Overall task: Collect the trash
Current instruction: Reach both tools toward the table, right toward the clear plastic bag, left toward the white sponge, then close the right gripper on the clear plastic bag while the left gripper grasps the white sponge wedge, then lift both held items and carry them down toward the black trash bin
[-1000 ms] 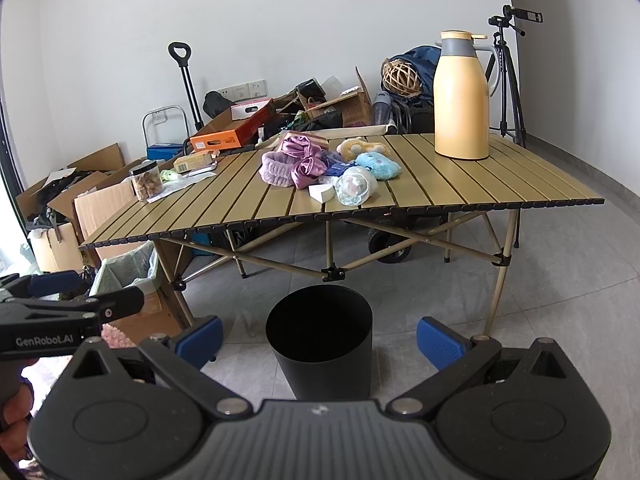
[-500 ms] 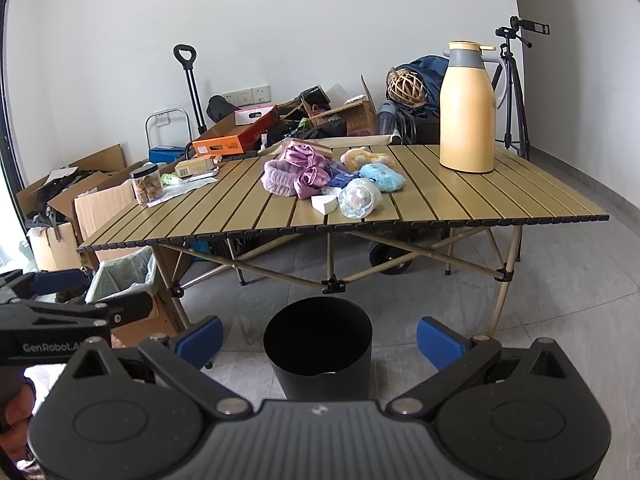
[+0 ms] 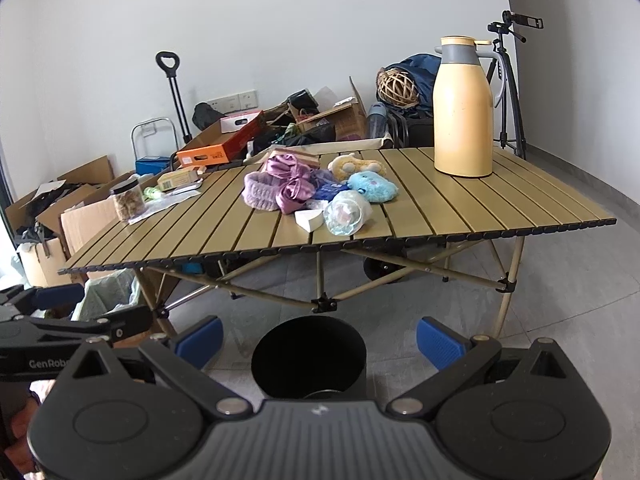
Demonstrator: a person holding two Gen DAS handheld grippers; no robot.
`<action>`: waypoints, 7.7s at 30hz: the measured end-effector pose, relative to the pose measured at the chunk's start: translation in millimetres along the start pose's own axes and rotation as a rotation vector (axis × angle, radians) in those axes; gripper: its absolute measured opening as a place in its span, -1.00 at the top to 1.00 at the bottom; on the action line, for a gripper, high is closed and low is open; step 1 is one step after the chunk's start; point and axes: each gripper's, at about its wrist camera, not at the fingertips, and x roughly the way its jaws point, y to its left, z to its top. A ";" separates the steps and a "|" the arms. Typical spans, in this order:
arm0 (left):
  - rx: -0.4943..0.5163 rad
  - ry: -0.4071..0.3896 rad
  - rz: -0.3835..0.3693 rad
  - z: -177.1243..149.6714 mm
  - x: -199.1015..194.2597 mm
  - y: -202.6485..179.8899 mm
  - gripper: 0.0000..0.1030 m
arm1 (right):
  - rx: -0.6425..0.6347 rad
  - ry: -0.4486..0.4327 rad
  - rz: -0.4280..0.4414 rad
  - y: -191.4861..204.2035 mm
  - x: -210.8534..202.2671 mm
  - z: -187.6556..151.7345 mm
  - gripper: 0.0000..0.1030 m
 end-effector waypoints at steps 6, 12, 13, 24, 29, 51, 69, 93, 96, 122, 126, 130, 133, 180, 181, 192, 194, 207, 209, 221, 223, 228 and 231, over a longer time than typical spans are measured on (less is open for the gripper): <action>-0.014 -0.020 -0.004 12.6 20.9 2.6 -1.00 | 0.007 -0.014 -0.019 -6.6 21.8 16.6 -1.00; -0.034 -0.032 -0.002 25.9 47.3 7.0 -1.00 | 0.019 -0.025 -0.024 -13.0 47.0 32.6 -1.00; -0.038 -0.032 -0.002 27.9 51.5 6.8 -1.00 | 0.022 -0.026 -0.025 -14.0 51.1 35.3 -1.00; -0.076 -0.037 -0.007 50.4 104.9 8.4 -1.00 | 0.036 -0.060 -0.069 -27.2 90.9 62.4 -1.00; -0.083 -0.035 0.003 58.6 128.9 8.1 -1.00 | 0.032 -0.077 -0.080 -32.0 108.6 71.9 -1.00; -0.061 -0.044 0.016 80.0 221.9 3.5 -1.00 | -0.028 -0.170 -0.070 -37.8 201.6 90.2 -1.00; -0.065 -0.054 0.031 66.1 257.4 19.5 -1.00 | -0.085 -0.142 -0.016 -30.3 267.2 69.3 -0.63; -0.077 -0.066 -0.054 78.6 259.5 -3.0 -1.00 | -0.048 -0.171 -0.018 -48.1 254.7 71.3 0.29; -0.072 -0.061 -0.072 79.9 262.1 -10.4 -1.00 | -0.038 -0.191 -0.028 -55.0 247.9 71.8 0.31; -0.056 0.011 -0.075 77.4 295.9 -59.1 -0.40 | 0.055 -0.193 -0.091 -89.3 240.8 66.4 0.31; -0.053 0.015 -0.060 77.3 297.2 -59.3 0.01 | 0.058 -0.191 -0.090 -90.1 241.1 66.2 0.32; -0.040 0.012 -0.056 76.8 295.8 -59.7 0.23 | 0.057 -0.193 -0.087 -89.8 240.0 66.1 0.32; -0.036 0.009 -0.055 76.5 295.1 -59.8 0.28 | 0.058 -0.192 -0.086 -89.8 240.1 66.0 0.32; -0.118 -0.065 -0.060 64.0 198.5 -22.4 0.32 | -0.002 -0.250 -0.012 -59.2 171.7 57.1 0.31; -0.124 -0.061 -0.061 61.2 194.5 -20.0 0.32 | -0.004 -0.248 -0.010 -57.7 167.7 55.6 0.31; -0.112 -0.033 -0.031 38.0 152.6 -7.5 0.32 | -0.029 -0.220 0.009 -42.7 133.2 37.0 0.31; -0.106 -0.029 -0.026 34.5 145.4 -6.0 0.32 | -0.030 -0.205 0.011 -40.6 129.5 32.8 0.31; -0.050 0.079 -0.010 -6.6 126.0 -7.9 0.32 | -0.051 -0.049 0.049 -18.5 122.5 -10.5 0.31; -0.044 0.100 -0.010 -14.1 124.6 -8.0 0.32 | -0.057 -0.025 0.057 -13.6 123.3 -17.8 0.31; -0.042 0.205 0.001 -48.5 124.0 -1.8 0.32 | -0.070 0.102 0.083 6.1 133.2 -49.8 0.31; -0.043 0.226 0.004 -53.9 126.2 -0.8 0.32 | -0.071 0.122 0.087 8.5 135.6 -55.0 0.31; -0.047 0.280 0.007 -68.4 133.5 0.7 0.32 | -0.074 0.178 0.085 12.9 144.7 -65.5 0.31; -0.048 0.311 0.006 -75.8 140.1 1.0 0.32 | -0.071 0.215 0.080 13.4 151.4 -73.4 0.31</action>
